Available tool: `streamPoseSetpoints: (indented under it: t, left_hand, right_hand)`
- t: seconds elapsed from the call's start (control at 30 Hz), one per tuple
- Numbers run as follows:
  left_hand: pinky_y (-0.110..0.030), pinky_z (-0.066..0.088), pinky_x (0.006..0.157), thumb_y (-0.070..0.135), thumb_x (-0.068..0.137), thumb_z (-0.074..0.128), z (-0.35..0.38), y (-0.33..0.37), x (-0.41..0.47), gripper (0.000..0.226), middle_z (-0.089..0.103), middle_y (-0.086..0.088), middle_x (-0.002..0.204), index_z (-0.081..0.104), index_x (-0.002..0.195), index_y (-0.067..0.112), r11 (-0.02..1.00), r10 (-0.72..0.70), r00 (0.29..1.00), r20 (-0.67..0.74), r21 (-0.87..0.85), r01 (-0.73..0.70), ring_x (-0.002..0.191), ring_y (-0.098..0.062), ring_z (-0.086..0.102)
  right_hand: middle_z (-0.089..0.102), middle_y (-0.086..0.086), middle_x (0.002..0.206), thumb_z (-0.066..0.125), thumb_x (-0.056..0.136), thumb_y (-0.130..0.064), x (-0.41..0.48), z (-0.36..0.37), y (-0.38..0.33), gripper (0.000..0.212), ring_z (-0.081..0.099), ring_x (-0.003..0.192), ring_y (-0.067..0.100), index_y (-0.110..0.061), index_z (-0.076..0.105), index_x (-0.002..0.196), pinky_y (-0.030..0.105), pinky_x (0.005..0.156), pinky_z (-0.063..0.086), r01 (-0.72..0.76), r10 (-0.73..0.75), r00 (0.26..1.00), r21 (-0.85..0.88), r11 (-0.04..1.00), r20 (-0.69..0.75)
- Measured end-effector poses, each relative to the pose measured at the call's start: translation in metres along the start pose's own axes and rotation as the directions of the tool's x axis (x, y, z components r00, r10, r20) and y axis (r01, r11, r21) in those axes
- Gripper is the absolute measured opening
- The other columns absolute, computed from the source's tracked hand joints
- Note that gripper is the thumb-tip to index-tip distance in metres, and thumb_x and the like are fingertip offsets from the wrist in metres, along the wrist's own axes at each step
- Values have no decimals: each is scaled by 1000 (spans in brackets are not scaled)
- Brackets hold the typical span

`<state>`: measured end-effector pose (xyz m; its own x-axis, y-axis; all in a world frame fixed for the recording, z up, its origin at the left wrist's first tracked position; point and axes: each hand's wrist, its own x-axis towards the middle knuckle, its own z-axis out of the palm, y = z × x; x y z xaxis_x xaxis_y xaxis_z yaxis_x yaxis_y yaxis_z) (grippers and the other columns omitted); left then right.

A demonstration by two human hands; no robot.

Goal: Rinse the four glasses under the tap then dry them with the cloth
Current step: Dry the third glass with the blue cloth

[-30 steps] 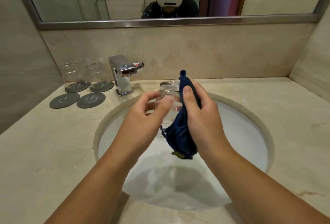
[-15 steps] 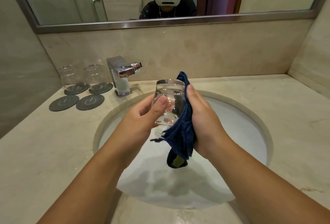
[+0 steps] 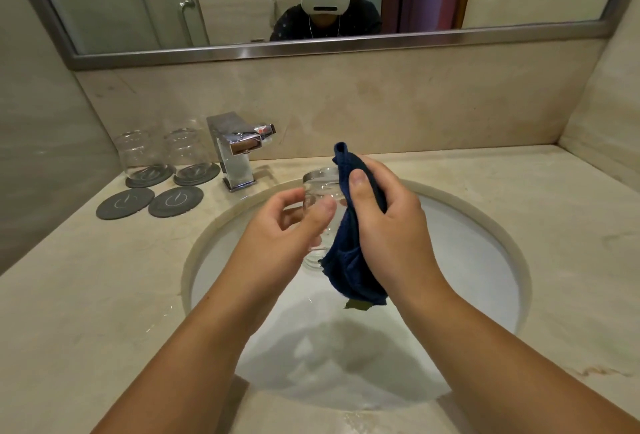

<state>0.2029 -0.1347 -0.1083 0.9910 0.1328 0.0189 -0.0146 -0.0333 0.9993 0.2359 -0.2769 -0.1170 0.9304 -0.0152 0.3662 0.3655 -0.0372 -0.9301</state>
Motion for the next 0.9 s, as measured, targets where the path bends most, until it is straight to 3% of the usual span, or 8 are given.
streamPoseSetpoints:
  t: [0.1,0.17,0.27,0.47,0.6,0.7,0.8,0.9]
  left_hand:
    - [-40,56,105,49,69,95,2,0,0,71,78,8,117,61,129,33,999,35,999,-8,-6,-35,106,-10,76]
    - [-37,56,104,41,66,92,1,3,-2,58,80,13,110,65,117,36,997,58,998,-18,-57,-59,106,-8,76]
    - [-39,55,103,27,72,94,0,7,-2,34,82,10,103,75,99,36,987,67,998,13,-146,-64,108,-17,77]
    - [-35,59,101,39,91,77,-9,3,2,63,76,-11,126,55,143,9,969,28,987,161,-247,12,116,-22,74]
    - [-27,48,92,66,75,66,-9,1,3,59,77,20,117,69,126,37,991,127,985,113,15,-130,102,8,69]
    - [-32,54,96,69,85,61,-11,0,5,35,77,19,103,78,109,49,989,123,988,90,67,-129,98,0,70]
    - [-40,58,103,43,105,54,-7,-1,6,24,77,4,104,75,116,42,990,135,989,54,43,-138,94,-10,73]
    - [-36,61,96,57,89,63,0,3,0,13,77,9,99,72,98,62,982,178,983,33,64,-180,90,-6,75]
  right_hand:
    - [74,-26,111,51,111,-33,-2,2,-1,27,67,109,-6,-37,69,131,9,86,48,55,-55,998,-46,997,5]
    - [74,-26,116,50,112,-36,0,2,0,28,67,113,-4,-40,68,133,14,93,51,39,-39,999,-13,999,11]
    - [78,-12,119,47,110,-45,2,1,2,30,72,116,12,-43,71,128,44,106,56,-60,57,998,104,993,30]
    - [81,14,110,50,108,-51,7,-3,1,49,78,102,33,-12,77,121,48,99,58,-501,432,866,440,746,253]
    - [80,11,118,52,109,-49,9,-2,7,41,74,117,31,-20,77,124,54,110,54,-423,412,903,430,797,124]
    - [81,-1,115,52,111,-44,8,-2,4,32,75,113,18,-29,75,127,49,110,55,-321,326,944,354,879,47]
    - [79,-11,112,52,111,-43,6,-2,2,28,73,110,12,-36,75,124,48,110,54,-204,203,979,199,958,28]
    - [76,-13,124,54,110,-41,6,-1,3,31,69,118,10,-38,68,138,40,109,53,-118,111,992,128,985,61]
